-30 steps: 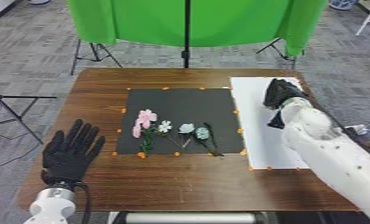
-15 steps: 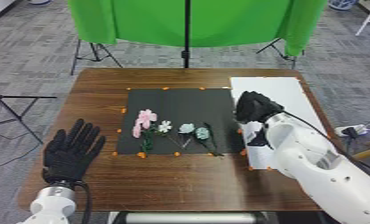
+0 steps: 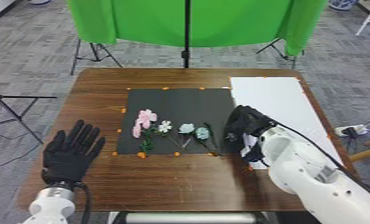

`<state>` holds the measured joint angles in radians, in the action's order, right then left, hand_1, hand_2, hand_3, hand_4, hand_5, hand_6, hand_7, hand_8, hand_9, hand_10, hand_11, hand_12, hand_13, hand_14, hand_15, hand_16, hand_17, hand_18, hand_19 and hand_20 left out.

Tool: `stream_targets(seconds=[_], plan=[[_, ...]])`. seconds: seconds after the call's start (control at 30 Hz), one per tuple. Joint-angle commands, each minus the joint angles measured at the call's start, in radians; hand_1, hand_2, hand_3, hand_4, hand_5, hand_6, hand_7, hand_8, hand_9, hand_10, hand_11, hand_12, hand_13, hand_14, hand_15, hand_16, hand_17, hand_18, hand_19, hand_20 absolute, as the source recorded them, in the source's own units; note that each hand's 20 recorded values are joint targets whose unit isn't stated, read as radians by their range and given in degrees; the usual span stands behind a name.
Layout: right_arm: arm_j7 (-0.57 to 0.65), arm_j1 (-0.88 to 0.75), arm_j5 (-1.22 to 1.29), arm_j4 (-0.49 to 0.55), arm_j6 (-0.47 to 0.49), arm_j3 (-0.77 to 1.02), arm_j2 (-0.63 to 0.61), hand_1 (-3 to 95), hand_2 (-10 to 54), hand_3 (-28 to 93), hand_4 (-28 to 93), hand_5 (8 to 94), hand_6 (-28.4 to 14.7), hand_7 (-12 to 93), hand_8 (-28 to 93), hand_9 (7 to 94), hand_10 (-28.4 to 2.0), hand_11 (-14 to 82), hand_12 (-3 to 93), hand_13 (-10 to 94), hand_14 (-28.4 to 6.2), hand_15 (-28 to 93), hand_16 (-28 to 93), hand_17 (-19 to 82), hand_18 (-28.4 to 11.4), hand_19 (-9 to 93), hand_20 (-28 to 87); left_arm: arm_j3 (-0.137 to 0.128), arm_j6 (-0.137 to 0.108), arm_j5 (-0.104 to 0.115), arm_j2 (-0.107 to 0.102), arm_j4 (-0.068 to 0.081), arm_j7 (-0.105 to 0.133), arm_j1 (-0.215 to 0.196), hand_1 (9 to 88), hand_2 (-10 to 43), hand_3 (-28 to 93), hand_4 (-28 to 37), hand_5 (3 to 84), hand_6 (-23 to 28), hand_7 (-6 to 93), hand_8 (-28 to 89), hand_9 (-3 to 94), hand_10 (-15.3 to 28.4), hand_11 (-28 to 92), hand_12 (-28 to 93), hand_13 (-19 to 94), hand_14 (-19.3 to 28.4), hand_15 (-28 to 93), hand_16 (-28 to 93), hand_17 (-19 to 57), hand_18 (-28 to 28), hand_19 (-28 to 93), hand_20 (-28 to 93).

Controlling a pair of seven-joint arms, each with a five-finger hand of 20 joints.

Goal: Arrange flowers

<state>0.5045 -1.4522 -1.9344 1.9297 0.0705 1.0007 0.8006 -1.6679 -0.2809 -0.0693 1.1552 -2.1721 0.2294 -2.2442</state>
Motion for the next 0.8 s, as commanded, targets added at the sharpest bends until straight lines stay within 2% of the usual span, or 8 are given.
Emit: stream_targets(seconds=[0.03, 0.23, 0.4, 0.53, 0.6, 0.67, 0.73, 0.8], plan=[[0.01, 0.008, 0.008, 0.031, -0.031, -0.005, 0.036, 43.0, -5.8, 74, -28, 63.0, -3.1, 15, -12, 72.3, -14.0, 35.3, 24.1, 64, -11.8, 45, 20, 25, -20.9, 74, 31, -0.003, -0.003, -0.002, 0.012, -0.003, -0.01, -0.021, 26.4, 21.3, 74, -28.3, 46.6, 8.6, 11.9, -8, 39.1, 14.8, 20, 13, 30, 14.1, 37, -5, -4.9, 14.1, 32, 18], [0.018, -0.009, 0.037, 0.043, -0.048, 0.029, 0.042, 41.4, -5.5, 74, -28, 61.2, -3.8, 14, -11, 71.6, -14.8, 33.9, 23.3, 63, -12.4, 44, 19, 25, -21.2, 73, 30, -0.008, -0.003, -0.004, 0.015, -0.004, -0.008, -0.024, 26.4, 21.3, 74, -28.3, 46.6, 8.6, 11.9, -8, 39.1, 14.7, 20, 13, 30, 14.1, 36, -5, -4.9, 14.1, 32, 18], [0.016, -0.069, 0.052, 0.065, -0.139, 0.095, 0.047, 40.5, -5.1, 75, -28, 58.7, -4.4, 13, -11, 68.4, -15.7, 22.6, 18.2, 61, -13.3, 36, 17, 24, -20.3, 69, 25, -0.015, 0.007, -0.011, 0.017, -0.003, -0.012, -0.022, 26.4, 21.3, 74, -28.3, 46.6, 8.5, 11.9, -8, 39.1, 14.8, 20, 13, 30, 14.1, 36, -5, -4.9, 14.1, 32, 18], [-0.043, -0.165, 0.146, 0.08, -0.245, 0.187, 0.058, 40.0, -4.7, 77, -28, 56.5, -4.5, 14, -11, 62.8, -16.1, 19.1, 16.7, 56, -13.6, 32, 16, 22, -19.1, 64, 22, -0.024, 0.035, -0.024, 0.015, 0.002, -0.008, -0.019, 26.3, 21.3, 74, -28.3, 46.4, 8.4, 11.8, -8, 39.0, 14.9, 20, 13, 30, 14.1, 36, -5, -4.9, 14.1, 32, 18], [-0.096, -0.221, 0.185, 0.096, -0.3, 0.244, 0.065, 39.6, -4.7, 78, -28, 54.4, -4.7, 14, -11, 58.2, -15.9, 17.3, 15.8, 52, -14.1, 30, 16, 20, -18.7, 62, 20, -0.033, 0.054, -0.044, 0.013, 0.001, -0.009, -0.027, 26.1, 21.1, 74, -28.3, 46.0, 8.2, 11.6, -8, 38.7, 14.9, 20, 13, 30, 14.1, 36, -5, -4.9, 14.1, 32, 17], [-0.2, -0.291, 0.247, 0.11, -0.266, 0.346, 0.102, 39.4, -4.6, 79, -28, 53.1, -4.5, 15, -12, 55.3, -15.3, 15.7, 15.0, 49, -14.5, 28, 16, 20, -18.2, 61, 20, -0.043, 0.08, -0.061, 0.013, 0.002, -0.007, -0.03, 25.6, 20.7, 74, -28.3, 45.5, 8.2, 11.1, -8, 38.4, 14.7, 19, 12, 30, 13.8, 34, -5, -4.9, 14.2, 32, 17], [-0.289, -0.358, 0.313, 0.132, -0.188, 0.454, 0.155, 39.1, -6.0, 80, -28, 50.7, -4.0, 15, -12, 51.4, -14.2, 14.1, 14.5, 46, -13.9, 25, 16, 19, -17.3, 61, 19, -0.054, 0.107, -0.07, 0.008, 0.005, 0.009, -0.032, 24.8, 20.0, 75, -28.3, 44.8, 8.0, 10.0, -8, 38.2, 14.2, 17, 12, 30, 13.0, 29, -5, -4.7, 14.1, 30, 17], [-0.335, -0.396, 0.441, 0.154, -0.182, 0.513, 0.194, 37.1, -7.1, 80, -28, 47.2, -3.3, 15, -12, 46.7, -13.1, 11.1, 13.9, 42, -14.0, 20, 18, 17, -16.4, 58, 20, -0.066, 0.115, -0.089, 0.012, 0.003, 0.022, -0.036, 23.8, 19.3, 75, -28.3, 44.1, 7.5, 8.9, -8, 38.1, 13.5, 15, 11, 30, 12.3, 25, -5, -4.3, 14.0, 29, 16]])
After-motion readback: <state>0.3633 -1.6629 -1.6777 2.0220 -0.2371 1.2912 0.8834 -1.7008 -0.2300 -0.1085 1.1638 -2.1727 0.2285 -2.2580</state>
